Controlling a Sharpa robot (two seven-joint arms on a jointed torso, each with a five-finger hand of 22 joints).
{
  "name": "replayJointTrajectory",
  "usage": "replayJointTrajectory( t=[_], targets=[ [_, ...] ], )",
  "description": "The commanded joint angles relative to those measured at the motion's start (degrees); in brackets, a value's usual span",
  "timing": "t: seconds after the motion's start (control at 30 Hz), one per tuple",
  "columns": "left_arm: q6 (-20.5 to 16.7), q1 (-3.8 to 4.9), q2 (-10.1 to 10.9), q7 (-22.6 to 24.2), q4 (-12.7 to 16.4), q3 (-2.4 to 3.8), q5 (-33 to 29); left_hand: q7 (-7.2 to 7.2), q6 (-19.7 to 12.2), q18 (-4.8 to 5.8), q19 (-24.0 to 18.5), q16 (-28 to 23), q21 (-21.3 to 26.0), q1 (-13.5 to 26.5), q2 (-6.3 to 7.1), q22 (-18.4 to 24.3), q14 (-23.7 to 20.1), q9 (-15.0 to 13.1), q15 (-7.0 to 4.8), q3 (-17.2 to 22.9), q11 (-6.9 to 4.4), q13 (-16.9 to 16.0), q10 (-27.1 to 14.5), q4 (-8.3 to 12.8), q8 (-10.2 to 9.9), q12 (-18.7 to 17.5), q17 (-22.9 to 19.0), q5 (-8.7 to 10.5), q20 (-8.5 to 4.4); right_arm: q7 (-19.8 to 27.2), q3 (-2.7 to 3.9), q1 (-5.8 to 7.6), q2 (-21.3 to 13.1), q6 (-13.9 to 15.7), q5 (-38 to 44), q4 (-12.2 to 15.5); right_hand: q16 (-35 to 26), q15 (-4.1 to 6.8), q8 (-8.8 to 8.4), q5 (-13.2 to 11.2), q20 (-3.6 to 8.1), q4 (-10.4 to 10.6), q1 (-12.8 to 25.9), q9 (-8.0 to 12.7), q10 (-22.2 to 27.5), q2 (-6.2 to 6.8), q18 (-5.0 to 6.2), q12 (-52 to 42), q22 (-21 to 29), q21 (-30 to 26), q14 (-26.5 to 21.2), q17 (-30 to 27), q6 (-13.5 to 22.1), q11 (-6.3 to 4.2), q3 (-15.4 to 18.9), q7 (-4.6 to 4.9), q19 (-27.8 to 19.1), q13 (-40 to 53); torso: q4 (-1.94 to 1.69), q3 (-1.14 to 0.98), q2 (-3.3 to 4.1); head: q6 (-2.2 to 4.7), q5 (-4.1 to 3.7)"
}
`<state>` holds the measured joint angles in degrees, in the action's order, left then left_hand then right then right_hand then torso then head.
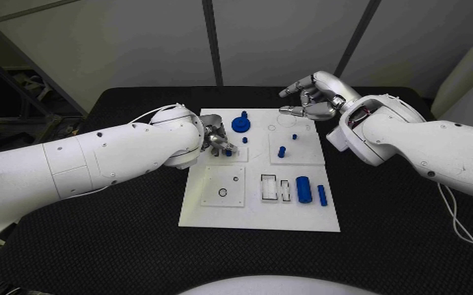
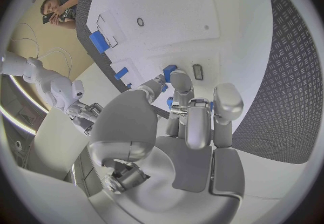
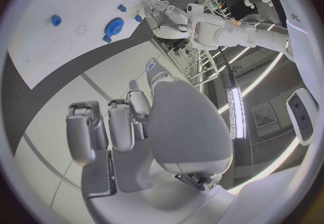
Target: Assemble the parts on the task board
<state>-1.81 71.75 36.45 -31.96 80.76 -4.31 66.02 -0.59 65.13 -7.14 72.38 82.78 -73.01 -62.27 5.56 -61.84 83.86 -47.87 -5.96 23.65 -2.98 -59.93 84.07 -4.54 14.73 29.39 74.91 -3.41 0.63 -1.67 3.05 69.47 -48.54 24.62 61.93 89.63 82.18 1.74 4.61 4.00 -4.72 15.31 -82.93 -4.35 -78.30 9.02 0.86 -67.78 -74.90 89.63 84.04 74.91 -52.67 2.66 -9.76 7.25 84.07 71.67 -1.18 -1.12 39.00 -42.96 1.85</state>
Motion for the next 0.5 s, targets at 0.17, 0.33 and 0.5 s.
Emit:
replayJointTrajectory(
  t=[0.17,0.33,0.5],
  targets=[
    [0.7,0.00,-0.3,-0.5,-0.4,0.00,-0.6,-0.07,0.6,1.09,0.4,0.5,-0.1,0.5,0.81,-0.3,4.3,-0.1,-0.03,-1.6,-0.01,-0.6,2.0,-3.0,-0.6,0.4,7.2,0.54,-0.02,0.3,0.05,0.12,0.2,0.1,0.1,0.0,-0.5,0.28,-0.23,0.2,0.33,-0.1,0.5,0.1,0.1,-0.38,-0.86,0.4,-15.1,0.4,2.7,0.3,-0.5,-0.30,0.1,0.00,5.9,-0.2,-0.03,0.02,0.02,-0.09,0.01],
    [0.4,-0.01,-0.3,-0.6,-0.6,0.00,-0.6,-0.07,1.0,1.11,0.5,0.6,0.0,1.3,1.99,-0.4,4.3,-0.2,-0.06,-3.7,0.00,-1.0,2.1,-5.9,-0.7,0.5,7.2,0.64,-0.06,0.4,0.05,0.12,0.2,0.0,0.1,-0.1,-1.0,0.28,-0.36,0.2,0.34,0.1,0.9,0.1,0.7,-0.31,-0.74,1.5,-14.7,0.0,2.5,-0.5,-0.5,-0.30,0.3,0.00,5.6,-1.1,0.00,0.01,0.04,-0.11,0.01],
    [-0.2,-0.01,-0.1,-0.7,-0.7,0.00,-0.6,0.00,1.3,1.10,0.5,0.5,0.1,-0.3,2.73,-0.4,4.3,-0.3,-0.14,-5.6,-0.09,-1.4,2.1,-9.7,-1.0,0.2,7.2,0.63,-0.15,0.4,0.05,0.12,0.2,0.1,0.1,-0.2,-1.3,0.29,-0.51,0.2,0.35,0.2,1.2,0.2,1.0,-0.19,-0.62,2.1,-14.3,-0.3,2.3,-1.0,-0.5,-0.29,0.5,0.00,5.4,-1.6,0.00,0.03,0.00,-0.06,-0.03]
  ],
)
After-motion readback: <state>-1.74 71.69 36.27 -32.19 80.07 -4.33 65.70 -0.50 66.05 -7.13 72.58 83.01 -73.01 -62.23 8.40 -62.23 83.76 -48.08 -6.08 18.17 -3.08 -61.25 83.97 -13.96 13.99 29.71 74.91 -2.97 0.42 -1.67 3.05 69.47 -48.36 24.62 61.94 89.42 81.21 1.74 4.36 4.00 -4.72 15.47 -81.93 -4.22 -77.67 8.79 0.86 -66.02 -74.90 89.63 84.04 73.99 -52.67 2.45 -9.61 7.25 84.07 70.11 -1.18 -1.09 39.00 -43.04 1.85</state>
